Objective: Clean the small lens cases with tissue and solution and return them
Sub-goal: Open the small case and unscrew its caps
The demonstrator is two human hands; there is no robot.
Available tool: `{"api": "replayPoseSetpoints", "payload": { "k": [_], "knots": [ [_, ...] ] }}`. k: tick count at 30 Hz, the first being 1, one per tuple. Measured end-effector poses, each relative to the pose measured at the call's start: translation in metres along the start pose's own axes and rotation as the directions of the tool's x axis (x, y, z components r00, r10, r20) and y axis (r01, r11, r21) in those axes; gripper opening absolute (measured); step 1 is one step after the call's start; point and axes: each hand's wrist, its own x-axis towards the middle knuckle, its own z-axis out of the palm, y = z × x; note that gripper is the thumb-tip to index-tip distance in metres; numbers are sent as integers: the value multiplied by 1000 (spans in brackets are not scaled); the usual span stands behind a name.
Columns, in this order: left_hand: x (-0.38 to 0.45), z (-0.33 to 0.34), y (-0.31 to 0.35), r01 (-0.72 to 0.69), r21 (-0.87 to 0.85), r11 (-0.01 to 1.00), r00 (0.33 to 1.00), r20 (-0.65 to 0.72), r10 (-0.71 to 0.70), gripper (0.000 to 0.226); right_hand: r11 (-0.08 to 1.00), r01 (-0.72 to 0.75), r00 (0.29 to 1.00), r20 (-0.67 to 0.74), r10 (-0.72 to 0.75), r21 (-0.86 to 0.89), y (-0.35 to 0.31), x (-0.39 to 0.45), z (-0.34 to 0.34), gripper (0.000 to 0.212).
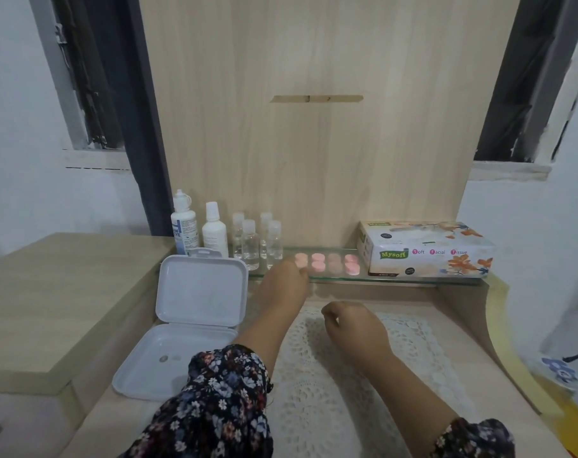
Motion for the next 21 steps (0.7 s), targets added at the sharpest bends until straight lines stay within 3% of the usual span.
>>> {"api": "replayPoseSetpoints", "payload": {
  "k": [5, 14, 17, 21],
  "knots": [
    [-1, -5, 4, 9, -15, 1000, 1000, 3, -9, 28, 999, 2, 1000, -15, -1, 33, -3, -7, -4, 31],
    [-59, -27, -8, -90, -224, 970, 991, -114, 65, 18, 984, -43, 998, -47, 51, 170, 8, -39, -10, 29],
    [-83, -25, -24, -78, -291, 953, 997, -50, 66, 19, 970, -84, 995, -29, 93, 226, 10, -54, -11, 28],
    [-110, -12, -44, -55, -355, 933, 980, 162, 119, 15, 922, -108, 994, 20, 108, 371, 7, -73, -11, 34]
  ]
}}
